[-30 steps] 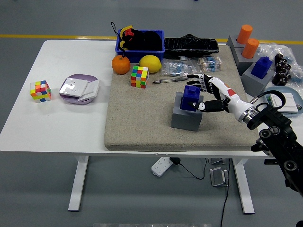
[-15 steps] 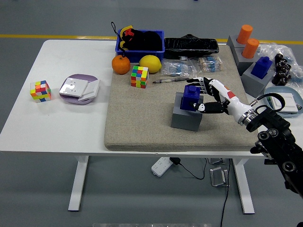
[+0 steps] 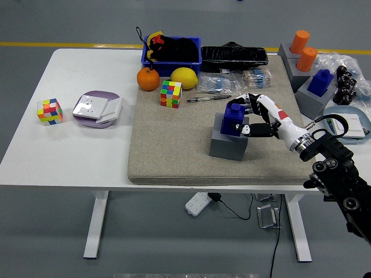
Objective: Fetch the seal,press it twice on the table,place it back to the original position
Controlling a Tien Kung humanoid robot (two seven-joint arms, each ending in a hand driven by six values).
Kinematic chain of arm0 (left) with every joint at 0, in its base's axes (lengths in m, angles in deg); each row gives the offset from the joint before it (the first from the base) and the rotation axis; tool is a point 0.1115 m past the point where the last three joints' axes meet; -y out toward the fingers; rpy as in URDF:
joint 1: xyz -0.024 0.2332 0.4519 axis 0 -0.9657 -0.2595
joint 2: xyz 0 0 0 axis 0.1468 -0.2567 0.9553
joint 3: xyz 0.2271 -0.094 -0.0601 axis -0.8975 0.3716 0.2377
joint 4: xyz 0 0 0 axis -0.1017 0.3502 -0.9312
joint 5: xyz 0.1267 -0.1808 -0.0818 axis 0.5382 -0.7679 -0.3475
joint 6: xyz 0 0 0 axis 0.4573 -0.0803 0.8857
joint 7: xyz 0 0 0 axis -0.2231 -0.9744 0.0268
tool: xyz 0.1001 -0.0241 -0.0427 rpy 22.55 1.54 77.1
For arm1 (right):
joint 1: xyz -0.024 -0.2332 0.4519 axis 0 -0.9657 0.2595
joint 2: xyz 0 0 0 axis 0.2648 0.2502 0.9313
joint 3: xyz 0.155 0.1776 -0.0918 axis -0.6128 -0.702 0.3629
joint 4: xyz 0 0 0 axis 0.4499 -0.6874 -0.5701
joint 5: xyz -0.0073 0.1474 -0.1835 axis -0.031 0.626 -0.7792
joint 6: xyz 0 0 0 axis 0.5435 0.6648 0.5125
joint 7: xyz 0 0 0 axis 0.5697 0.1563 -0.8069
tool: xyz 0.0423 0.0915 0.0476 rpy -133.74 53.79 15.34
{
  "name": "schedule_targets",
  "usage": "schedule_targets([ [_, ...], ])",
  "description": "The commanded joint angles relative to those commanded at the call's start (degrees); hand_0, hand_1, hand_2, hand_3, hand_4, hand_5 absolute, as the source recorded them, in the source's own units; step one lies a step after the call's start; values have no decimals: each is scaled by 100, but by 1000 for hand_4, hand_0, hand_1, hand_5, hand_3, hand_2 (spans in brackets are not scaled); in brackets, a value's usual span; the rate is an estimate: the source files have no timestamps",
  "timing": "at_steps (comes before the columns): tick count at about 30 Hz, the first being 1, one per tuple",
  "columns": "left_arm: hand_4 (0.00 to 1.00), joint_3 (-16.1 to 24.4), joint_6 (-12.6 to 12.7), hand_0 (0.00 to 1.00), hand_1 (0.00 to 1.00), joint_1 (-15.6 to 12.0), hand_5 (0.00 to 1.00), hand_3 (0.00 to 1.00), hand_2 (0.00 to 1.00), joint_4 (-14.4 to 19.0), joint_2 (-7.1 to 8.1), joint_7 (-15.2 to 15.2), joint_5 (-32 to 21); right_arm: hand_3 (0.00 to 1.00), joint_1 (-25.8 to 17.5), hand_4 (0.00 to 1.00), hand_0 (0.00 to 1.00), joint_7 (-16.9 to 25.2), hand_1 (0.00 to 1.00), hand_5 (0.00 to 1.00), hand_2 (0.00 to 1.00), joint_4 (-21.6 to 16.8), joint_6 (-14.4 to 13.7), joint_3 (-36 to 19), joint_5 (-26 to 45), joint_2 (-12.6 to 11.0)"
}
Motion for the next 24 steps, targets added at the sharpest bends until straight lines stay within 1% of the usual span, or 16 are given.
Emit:
schedule_targets([
  [6,797,15,-4,814,814,11,413,836,788,4,-3,2,10,443,5,668,540,55,406,2,401,-4,-88,15,69,-9],
  [12,798,4,-4,815,814,1,412,836,789,-1,-2,0,-6,444,-12,666,535,53,406,2,400,-206,-89,-95,70,-54],
  [20,799,19,-6,815,814,-4,412,836,789,0,-1,5,-3,441,-43,659,533,30,401,2,397,-529,-50,-419,38,-270],
  [24,799,20,-7,815,814,7,413,836,788,0,-1,4,0,434,-58,649,530,35,397,2,392,-548,-40,-578,1,-414],
])
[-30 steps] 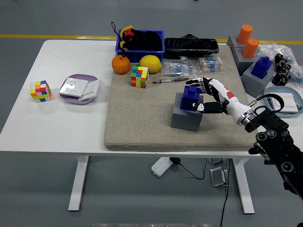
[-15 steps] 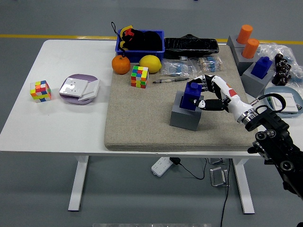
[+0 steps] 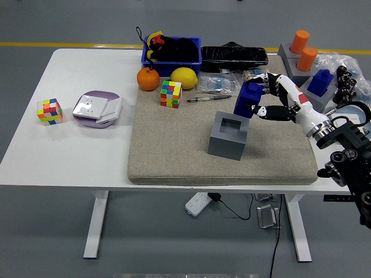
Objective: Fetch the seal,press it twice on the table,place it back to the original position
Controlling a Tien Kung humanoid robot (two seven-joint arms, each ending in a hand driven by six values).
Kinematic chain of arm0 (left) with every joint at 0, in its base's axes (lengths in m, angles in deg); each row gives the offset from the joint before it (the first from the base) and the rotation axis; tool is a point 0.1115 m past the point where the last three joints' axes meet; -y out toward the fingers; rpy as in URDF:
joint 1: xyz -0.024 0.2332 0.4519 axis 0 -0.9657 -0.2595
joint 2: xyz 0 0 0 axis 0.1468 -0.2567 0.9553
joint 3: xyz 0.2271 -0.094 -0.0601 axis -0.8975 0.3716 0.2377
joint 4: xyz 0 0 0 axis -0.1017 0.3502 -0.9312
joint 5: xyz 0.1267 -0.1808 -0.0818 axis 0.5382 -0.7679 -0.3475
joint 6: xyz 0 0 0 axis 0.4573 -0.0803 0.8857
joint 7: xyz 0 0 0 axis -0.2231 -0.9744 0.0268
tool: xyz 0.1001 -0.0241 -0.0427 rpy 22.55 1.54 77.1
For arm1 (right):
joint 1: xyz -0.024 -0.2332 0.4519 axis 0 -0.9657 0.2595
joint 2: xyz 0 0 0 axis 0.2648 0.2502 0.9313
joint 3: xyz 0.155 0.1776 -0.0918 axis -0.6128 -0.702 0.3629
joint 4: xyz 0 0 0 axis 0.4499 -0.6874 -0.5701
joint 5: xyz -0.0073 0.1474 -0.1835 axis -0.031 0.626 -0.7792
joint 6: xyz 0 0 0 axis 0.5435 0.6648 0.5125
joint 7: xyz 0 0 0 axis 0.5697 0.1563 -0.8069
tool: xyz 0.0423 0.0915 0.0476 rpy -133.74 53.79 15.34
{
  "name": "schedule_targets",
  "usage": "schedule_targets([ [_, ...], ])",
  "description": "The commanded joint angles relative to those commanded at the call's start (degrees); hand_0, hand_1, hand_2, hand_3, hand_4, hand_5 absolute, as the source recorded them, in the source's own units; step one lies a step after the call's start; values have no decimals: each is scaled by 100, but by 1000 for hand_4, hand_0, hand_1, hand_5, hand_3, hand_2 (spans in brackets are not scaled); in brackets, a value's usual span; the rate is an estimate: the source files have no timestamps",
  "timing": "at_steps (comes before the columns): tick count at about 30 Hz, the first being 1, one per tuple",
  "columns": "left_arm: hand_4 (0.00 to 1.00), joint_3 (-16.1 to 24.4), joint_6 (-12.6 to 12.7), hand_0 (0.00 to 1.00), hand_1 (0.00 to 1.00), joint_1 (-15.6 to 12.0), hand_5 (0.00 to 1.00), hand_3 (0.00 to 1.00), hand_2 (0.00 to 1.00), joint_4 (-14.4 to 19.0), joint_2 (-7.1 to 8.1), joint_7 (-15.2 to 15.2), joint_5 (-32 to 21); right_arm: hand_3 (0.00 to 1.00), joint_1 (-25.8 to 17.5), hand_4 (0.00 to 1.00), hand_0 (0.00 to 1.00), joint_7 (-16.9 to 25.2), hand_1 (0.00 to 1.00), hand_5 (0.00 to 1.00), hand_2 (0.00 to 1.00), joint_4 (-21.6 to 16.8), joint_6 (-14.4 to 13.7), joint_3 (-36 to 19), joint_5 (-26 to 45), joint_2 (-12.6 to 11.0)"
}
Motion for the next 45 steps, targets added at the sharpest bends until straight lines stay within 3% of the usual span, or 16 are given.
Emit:
schedule_targets([
  [7,800,36,0,816,815,6,411,836,788,-3,-1,3,15,435,-188,632,528,37,396,2,393,149,-30,-198,-38,-283],
  [12,800,22,2,816,815,-2,411,836,789,-10,5,5,11,433,-314,628,526,85,394,2,390,360,-81,-254,-98,-360],
  [30,802,21,-7,816,815,-2,414,836,789,1,-26,7,46,428,-307,626,522,540,389,2,388,1477,-450,-22,-325,9],
  [42,801,51,-18,816,815,-3,416,837,789,2,-55,9,61,425,-209,625,520,882,386,2,386,2143,-636,223,-340,103],
  [45,801,61,-21,816,815,0,416,837,789,5,-60,9,69,425,-220,625,520,905,386,2,386,2136,-648,226,-314,101],
])
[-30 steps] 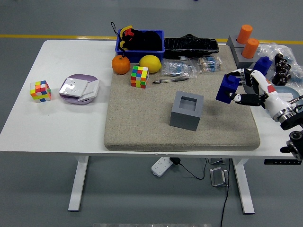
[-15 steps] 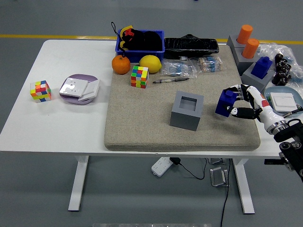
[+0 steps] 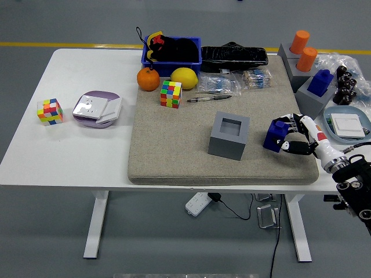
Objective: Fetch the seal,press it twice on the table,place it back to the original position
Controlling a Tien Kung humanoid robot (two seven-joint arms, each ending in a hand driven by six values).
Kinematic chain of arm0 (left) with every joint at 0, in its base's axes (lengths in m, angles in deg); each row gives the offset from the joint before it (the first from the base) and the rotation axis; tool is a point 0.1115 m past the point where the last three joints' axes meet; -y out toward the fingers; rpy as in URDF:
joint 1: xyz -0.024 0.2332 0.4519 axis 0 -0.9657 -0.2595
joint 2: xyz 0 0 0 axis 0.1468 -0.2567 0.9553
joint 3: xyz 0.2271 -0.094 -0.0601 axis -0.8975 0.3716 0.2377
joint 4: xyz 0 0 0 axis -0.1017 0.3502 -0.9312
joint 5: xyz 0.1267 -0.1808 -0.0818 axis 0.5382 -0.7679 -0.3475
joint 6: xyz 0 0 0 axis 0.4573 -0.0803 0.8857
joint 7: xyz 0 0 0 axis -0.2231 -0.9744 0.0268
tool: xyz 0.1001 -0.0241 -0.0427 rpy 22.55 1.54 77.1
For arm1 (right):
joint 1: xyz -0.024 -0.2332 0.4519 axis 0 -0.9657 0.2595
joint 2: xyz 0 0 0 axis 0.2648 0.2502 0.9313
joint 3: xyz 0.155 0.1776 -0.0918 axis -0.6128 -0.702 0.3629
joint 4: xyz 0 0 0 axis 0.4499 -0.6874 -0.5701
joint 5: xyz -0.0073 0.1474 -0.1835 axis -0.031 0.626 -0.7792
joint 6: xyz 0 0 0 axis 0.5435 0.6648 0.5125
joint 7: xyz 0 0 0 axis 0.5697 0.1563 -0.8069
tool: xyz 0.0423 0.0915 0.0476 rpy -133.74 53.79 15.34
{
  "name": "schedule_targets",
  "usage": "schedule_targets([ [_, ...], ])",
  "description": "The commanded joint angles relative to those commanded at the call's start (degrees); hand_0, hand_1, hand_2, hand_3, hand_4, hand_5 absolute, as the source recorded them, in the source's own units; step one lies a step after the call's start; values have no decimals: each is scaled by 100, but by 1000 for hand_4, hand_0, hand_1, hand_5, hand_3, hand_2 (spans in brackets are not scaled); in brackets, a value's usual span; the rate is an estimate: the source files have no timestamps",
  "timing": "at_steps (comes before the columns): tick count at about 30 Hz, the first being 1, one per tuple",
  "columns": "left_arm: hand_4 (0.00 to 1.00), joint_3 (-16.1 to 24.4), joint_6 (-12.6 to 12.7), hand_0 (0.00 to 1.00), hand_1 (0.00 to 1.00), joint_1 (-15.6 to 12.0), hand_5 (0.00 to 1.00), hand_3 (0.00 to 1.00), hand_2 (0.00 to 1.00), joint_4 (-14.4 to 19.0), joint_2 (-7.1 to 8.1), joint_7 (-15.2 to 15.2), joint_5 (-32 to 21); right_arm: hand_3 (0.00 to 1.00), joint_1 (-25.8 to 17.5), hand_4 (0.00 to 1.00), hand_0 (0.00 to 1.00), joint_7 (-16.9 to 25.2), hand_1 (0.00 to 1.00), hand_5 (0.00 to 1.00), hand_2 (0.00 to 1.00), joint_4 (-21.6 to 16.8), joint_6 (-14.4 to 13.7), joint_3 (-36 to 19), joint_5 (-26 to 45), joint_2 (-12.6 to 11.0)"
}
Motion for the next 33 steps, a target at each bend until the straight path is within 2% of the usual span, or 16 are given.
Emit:
schedule_targets([
  [4,801,-8,1,816,816,1,417,837,789,-7,4,1,-10,423,-54,625,519,-57,385,2,386,-398,35,-51,66,-76],
  [14,800,7,0,816,816,5,415,838,789,-6,7,3,1,418,-118,622,518,-338,383,2,382,-1933,205,-409,191,-258],
  [18,800,-2,-2,816,816,5,415,838,789,-6,4,1,-9,418,-103,622,518,-487,383,2,382,-2386,276,-359,341,-281],
  [24,801,-4,-2,816,816,20,417,837,788,-4,10,3,-12,418,-50,624,516,-612,382,2,382,-2534,356,-147,455,-232],
  [33,801,-39,-2,816,816,20,415,837,789,-4,16,-1,-30,417,135,625,514,-584,381,2,382,-2181,342,310,512,-84],
])
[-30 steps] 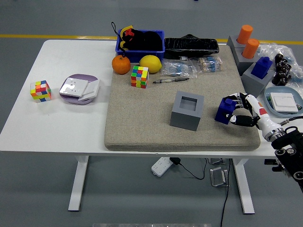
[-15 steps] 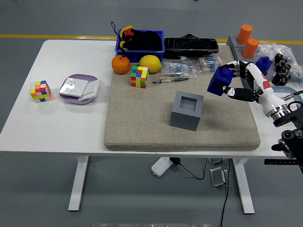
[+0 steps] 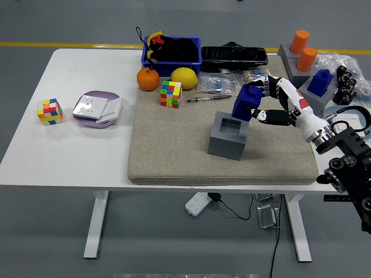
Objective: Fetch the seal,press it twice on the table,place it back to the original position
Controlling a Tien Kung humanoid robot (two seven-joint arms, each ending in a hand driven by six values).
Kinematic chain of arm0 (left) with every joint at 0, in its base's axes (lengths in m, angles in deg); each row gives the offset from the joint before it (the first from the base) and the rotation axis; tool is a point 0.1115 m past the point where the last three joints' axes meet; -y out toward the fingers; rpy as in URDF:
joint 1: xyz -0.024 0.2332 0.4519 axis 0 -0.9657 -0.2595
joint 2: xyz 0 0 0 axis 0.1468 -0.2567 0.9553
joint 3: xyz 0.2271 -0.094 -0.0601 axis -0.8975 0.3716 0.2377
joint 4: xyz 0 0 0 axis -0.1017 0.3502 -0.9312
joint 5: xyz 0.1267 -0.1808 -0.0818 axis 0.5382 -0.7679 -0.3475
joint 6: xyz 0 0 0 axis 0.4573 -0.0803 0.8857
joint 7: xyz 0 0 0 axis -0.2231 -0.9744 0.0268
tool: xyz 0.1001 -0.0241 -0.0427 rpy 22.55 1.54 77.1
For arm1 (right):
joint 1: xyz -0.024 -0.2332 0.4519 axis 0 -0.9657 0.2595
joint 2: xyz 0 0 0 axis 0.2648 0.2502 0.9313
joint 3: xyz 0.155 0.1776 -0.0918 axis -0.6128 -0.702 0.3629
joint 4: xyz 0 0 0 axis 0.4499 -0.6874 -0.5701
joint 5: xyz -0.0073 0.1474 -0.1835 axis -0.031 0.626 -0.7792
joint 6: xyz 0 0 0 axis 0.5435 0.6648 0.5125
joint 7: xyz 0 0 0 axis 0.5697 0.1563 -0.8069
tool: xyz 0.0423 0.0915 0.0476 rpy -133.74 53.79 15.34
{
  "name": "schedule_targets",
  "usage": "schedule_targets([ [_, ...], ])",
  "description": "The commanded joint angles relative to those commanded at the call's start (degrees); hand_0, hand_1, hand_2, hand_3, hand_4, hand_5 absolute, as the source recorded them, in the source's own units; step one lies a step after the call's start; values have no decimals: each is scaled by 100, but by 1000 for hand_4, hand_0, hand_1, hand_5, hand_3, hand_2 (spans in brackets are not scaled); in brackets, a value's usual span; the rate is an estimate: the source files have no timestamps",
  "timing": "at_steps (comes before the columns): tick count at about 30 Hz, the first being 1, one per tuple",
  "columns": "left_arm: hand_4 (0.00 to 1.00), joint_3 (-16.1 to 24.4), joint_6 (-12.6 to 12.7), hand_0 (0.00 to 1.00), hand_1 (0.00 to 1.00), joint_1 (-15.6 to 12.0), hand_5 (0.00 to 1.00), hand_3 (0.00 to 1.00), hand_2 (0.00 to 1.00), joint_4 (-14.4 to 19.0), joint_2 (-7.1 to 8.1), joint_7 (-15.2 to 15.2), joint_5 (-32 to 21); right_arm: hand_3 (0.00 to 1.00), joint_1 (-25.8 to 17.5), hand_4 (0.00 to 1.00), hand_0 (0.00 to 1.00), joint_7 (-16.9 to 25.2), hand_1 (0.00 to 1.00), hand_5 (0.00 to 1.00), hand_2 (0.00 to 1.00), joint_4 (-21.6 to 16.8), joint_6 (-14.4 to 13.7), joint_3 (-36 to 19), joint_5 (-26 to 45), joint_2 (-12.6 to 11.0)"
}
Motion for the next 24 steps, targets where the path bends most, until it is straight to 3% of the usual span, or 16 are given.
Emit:
schedule_targets([
  [24,802,-47,1,816,816,9,418,837,789,3,8,-1,-15,419,269,627,513,78,380,2,381,615,-22,540,35,194],
])
